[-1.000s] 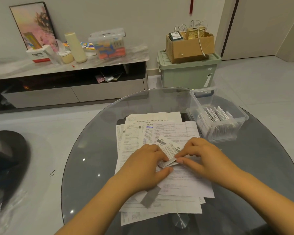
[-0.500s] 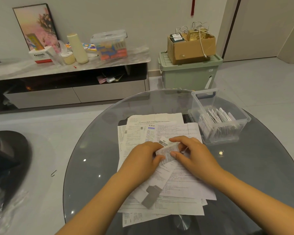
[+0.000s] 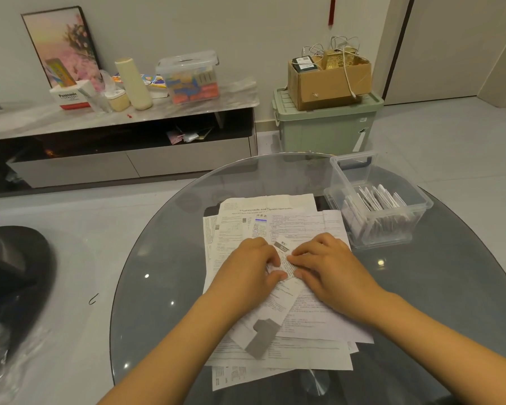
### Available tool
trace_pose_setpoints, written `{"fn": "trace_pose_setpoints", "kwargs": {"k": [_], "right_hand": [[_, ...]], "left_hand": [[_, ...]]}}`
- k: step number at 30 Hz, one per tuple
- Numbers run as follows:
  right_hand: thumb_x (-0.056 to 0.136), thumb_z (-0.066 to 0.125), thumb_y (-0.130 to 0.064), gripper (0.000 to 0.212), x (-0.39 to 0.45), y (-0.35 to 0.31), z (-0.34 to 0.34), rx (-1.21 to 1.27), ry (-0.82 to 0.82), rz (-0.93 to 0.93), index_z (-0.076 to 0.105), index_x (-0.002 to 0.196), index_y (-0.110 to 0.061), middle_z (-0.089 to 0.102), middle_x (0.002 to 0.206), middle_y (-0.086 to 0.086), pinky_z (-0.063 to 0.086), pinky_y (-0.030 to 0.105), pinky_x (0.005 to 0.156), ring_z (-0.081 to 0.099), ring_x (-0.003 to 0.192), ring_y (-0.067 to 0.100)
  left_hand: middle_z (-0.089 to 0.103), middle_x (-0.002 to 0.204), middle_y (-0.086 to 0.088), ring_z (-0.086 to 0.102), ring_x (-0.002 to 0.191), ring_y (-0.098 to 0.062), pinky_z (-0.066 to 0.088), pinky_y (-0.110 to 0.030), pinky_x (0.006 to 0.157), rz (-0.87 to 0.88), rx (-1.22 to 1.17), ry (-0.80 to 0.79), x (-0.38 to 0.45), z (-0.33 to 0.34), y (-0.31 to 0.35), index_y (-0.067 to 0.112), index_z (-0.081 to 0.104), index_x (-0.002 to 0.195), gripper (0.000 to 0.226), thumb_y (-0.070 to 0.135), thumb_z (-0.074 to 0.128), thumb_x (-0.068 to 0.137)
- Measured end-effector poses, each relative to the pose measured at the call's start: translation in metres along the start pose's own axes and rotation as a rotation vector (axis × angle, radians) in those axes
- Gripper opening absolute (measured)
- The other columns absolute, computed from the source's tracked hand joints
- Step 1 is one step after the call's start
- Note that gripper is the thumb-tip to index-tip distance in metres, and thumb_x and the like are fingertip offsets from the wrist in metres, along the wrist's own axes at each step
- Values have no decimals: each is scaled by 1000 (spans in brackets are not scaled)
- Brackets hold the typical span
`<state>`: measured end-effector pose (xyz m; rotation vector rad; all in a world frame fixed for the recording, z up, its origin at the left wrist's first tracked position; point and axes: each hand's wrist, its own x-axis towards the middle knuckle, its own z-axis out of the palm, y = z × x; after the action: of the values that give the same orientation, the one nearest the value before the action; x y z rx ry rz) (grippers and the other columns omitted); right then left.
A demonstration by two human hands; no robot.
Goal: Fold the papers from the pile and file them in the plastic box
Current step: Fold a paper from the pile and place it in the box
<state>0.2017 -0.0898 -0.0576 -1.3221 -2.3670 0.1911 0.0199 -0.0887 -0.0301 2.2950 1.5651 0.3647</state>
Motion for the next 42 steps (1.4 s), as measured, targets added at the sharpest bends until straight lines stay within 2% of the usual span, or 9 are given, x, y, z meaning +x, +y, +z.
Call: {"fn": "trace_pose_setpoints", "kwargs": {"k": [4,8,11,14,19,22,26,31,42], "right_hand": [[89,55,-41,38,1,0,-2,4,-88,8,62,122,-23,61,116,-13,28,24,87,47,107,14],[86,42,-42,36,-1,-3,-4,-77,-32,-52,71,100,-25,69,91,-14,47,26,71,60,81,13],[85,40,-36,32,0,-7,-8,-103,3,-73,71,91,-26,69,80,-15,49,26,62,60,69,12],[83,42,-31,30,2,-8,-12,-84,96,-26,71,85,-26,68,69,-13,47,25,54,60,60,12],[83,56,-24,19,6,-8,-37,37,201,89,72,91,-20,69,70,-1,52,34,54,63,64,19],[88,56,-22,18,3,-6,-53,97,210,145,71,98,-20,69,77,3,51,37,61,62,72,22],[93,53,-25,20,0,0,-66,146,131,184,69,106,-24,69,90,-3,49,35,75,59,84,15],[92,55,-23,17,-1,7,-84,229,110,211,70,101,-24,70,86,-9,42,14,65,51,65,-3],[85,67,-18,12,-3,33,-115,252,389,328,74,93,-22,65,79,-3,36,9,63,54,71,4]], "left_hand": [[53,111,10,45,106,-9,40,-25,92,29,102,-30,-3,-3,0,23,56,114,41,48,64,82],[58,106,6,49,101,-13,42,-26,83,105,223,43,-6,-2,5,20,60,111,34,45,48,91],[62,94,4,53,91,-15,42,-27,74,130,281,93,-6,0,8,18,65,100,44,46,33,89],[65,91,7,56,89,-13,42,-24,72,116,177,171,-7,0,9,20,68,96,35,42,42,92],[64,90,21,58,87,1,45,-12,79,-63,-296,337,-4,-12,23,31,68,90,8,25,63,88],[66,82,21,60,81,4,45,-7,72,-91,-482,390,-1,-21,37,38,63,77,25,14,67,85],[66,77,17,58,79,6,43,-5,69,-81,-506,408,5,-22,49,34,63,73,27,9,66,85],[66,72,15,59,74,4,42,-5,66,-12,-473,416,19,-32,61,33,63,71,29,7,67,83],[64,83,15,60,74,4,45,-5,67,122,-541,358,74,-51,101,24,71,86,13,11,67,85]]}}
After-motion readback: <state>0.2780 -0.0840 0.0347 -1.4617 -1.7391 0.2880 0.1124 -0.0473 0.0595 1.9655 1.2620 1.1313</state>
